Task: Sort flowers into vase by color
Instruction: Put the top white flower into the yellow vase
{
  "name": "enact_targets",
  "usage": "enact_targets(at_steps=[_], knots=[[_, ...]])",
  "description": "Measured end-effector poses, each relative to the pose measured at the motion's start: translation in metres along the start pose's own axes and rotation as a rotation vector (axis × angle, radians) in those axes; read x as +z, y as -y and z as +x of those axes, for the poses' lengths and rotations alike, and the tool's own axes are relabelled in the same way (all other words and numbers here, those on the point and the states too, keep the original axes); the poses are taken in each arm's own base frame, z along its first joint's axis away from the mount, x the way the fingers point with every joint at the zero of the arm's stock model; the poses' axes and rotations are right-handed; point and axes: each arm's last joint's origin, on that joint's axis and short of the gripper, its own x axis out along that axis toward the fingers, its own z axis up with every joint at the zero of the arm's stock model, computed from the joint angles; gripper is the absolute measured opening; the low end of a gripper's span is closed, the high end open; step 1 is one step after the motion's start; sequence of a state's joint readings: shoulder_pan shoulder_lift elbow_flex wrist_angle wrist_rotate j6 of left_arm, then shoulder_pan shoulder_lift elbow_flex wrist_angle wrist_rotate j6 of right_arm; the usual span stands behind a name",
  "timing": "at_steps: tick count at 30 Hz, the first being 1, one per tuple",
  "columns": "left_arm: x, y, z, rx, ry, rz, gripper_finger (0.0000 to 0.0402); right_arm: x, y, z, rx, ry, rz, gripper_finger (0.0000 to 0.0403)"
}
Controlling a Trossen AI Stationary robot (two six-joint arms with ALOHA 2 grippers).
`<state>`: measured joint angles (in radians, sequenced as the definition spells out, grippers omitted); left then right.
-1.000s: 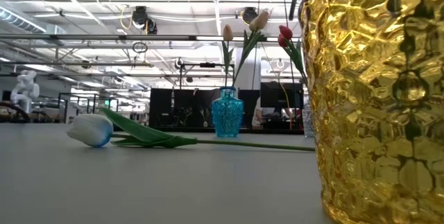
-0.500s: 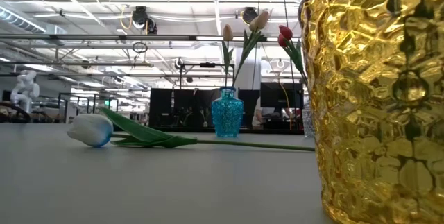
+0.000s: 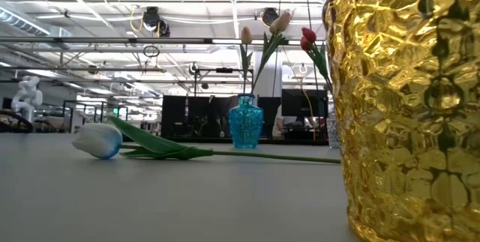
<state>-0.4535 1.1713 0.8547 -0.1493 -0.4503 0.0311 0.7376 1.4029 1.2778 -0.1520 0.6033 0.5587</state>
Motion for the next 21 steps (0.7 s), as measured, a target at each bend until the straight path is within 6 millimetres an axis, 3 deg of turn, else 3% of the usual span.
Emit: enact_targets(at_steps=[21], knots=[[-0.0002,0.0001,0.0000,0.000,-0.002,0.002,0.0109,-0.0097,-0.0021,0.0103,-0.010,-0.020,0.017,0.0000]])
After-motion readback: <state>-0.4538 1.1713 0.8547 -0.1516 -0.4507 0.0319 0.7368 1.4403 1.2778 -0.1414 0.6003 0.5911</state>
